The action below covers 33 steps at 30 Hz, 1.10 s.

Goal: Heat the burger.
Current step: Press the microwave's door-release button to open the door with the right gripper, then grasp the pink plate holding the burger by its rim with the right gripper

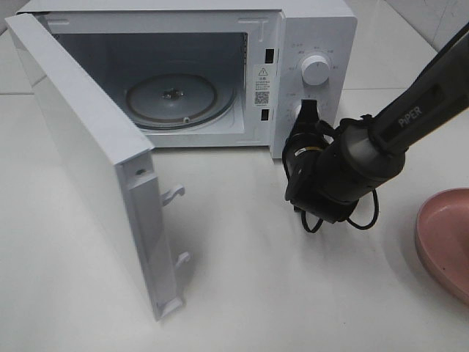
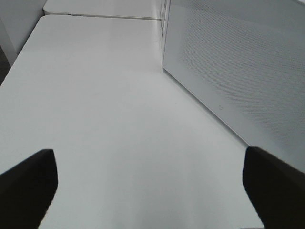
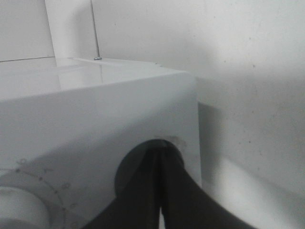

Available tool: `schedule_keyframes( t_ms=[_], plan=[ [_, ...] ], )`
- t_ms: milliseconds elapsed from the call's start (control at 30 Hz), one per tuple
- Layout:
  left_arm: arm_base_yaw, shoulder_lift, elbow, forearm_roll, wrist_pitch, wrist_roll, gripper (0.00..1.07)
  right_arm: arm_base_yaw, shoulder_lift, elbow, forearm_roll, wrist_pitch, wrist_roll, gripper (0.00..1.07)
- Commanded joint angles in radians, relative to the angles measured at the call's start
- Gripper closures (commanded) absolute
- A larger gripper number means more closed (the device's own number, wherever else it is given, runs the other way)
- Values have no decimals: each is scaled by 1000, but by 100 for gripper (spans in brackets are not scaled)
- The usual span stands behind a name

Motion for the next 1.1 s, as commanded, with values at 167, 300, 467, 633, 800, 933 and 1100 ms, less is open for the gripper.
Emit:
schedule_keyframes(
  t_ms=[167,300,467,633,800,933,1100],
  plan=[
    [2,-17,3,-6,-15,1,9,-8,-23,-84,-158,-190,5,107],
    [2,-17,3,-6,-15,1,9,0,-52,-26,-144,-185,0,107],
    [2,-17,3,-6,-15,1,9,0,-87,35,-144,-108,-12,107],
    [2,-17,3,-6,-15,1,9,0,-120,86,-154,-14,-38,107],
    [2,-17,3,-6,-15,1,9,0,-163,158,-161,100,-94,107],
    [2,-17,3,-6,-15,1,9,0,-207,218,-163,152,-150,107],
    [2,-17,3,-6,-15,1,9,-3,-284,303,-230,230,-256,107]
  ],
)
